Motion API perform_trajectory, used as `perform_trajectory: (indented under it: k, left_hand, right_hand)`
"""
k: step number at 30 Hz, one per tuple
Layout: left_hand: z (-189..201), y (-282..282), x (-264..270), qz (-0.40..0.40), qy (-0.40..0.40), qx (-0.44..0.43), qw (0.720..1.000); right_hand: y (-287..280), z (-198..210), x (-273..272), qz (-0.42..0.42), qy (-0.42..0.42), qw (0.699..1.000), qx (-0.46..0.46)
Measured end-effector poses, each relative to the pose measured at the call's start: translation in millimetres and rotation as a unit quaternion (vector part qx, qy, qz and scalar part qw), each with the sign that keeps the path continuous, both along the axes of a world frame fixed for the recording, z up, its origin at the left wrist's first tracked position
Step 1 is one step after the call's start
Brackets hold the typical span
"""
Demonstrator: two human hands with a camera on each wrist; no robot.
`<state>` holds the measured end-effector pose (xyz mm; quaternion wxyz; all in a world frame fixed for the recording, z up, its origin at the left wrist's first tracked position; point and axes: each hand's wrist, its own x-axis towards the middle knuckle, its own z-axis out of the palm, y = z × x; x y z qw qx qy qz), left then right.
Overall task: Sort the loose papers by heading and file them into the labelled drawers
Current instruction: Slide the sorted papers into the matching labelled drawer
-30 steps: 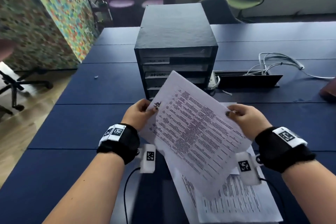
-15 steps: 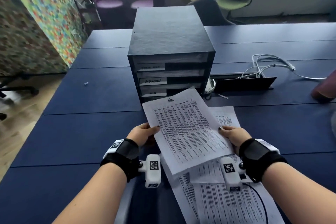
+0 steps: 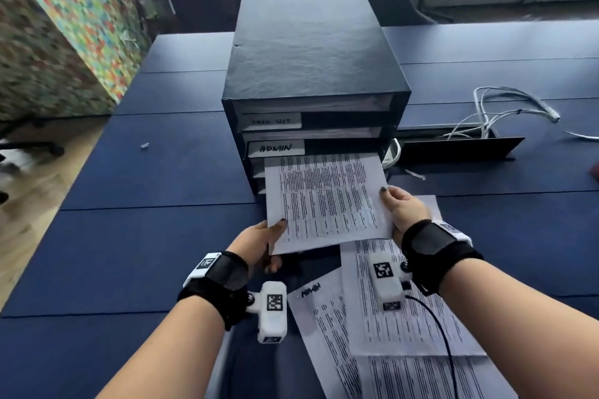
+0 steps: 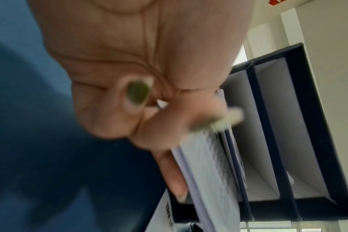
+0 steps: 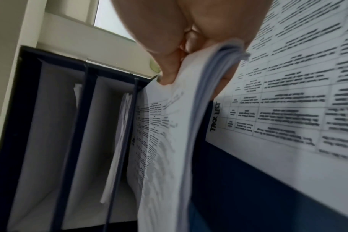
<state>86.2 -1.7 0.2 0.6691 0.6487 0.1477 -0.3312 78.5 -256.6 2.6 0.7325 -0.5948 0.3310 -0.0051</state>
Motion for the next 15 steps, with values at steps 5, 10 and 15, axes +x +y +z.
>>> perform_trajectory:
  k: [5,10,15]
  left_hand:
    - [-1,-6,30,0.06,-0.009,-0.017,0.998]
    - [2,-14,55,0.102,-0.014,-0.02,0.994]
    - [5,-25,75,0.193,-0.03,-0.106,0.975]
  right_hand:
    - [-10,3,14,0.16,0.074,0.973,-0.15]
    - [-17,8,21,0.217,0.146,0.962,-0.078]
    - [-10,10,42,0.032,0.049,0.986,0.153]
